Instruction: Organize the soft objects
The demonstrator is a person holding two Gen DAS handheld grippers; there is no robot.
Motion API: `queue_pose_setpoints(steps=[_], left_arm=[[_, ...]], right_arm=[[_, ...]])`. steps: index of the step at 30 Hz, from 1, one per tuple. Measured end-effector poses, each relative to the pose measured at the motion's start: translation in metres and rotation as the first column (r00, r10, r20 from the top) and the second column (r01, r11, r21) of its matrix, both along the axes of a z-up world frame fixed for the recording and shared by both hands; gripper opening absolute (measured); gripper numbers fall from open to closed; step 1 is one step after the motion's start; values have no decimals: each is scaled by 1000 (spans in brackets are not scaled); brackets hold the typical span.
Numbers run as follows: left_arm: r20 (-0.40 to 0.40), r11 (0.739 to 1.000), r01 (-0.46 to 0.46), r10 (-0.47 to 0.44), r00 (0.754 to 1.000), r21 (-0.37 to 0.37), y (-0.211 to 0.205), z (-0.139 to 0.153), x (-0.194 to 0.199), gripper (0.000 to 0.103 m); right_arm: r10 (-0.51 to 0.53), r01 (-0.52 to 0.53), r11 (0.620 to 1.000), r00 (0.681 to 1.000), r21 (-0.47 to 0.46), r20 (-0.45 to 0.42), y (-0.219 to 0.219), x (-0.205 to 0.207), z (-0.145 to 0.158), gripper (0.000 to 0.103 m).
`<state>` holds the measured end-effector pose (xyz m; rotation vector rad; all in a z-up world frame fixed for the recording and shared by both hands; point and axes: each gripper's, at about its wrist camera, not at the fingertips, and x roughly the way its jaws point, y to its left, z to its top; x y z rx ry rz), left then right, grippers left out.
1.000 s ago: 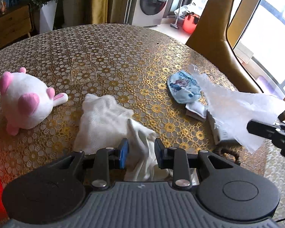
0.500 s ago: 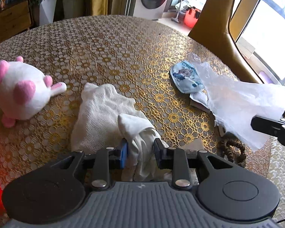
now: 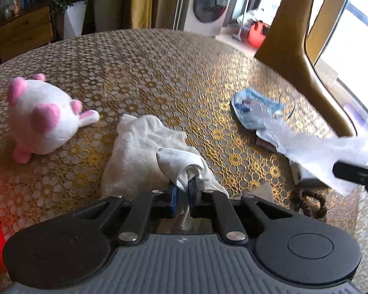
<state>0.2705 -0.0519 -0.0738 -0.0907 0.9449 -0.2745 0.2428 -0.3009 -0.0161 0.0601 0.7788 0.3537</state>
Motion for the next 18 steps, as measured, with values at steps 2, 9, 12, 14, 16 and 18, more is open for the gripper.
queue_pose_setpoints(steps=[2, 9, 12, 14, 16, 18], left_arm=[[13, 1000, -12, 12, 1000, -17, 10, 8, -7, 9], [34, 997, -36, 38, 999, -71, 45, 38, -34, 9], [48, 997, -45, 48, 998, -66, 58, 51, -47, 9], [60, 997, -47, 51, 997, -67, 68, 58, -56, 9], [71, 996, -55, 60, 996, -72, 79, 66, -64, 9], [83, 995, -61, 67, 994, -73, 89, 73, -71, 9]], right_arm=[[3, -3, 1000, 1000, 2, 7, 1, -4, 4, 0], [36, -37, 999, 999, 24, 37, 16, -19, 29, 0], [67, -69, 997, 996, 32, 55, 29, -27, 42, 0], [93, -95, 995, 993, 37, 70, 40, -34, 51, 0], [116, -120, 992, 990, 42, 81, 51, -39, 58, 0], [147, -151, 988, 985, 41, 94, 63, -44, 65, 0]])
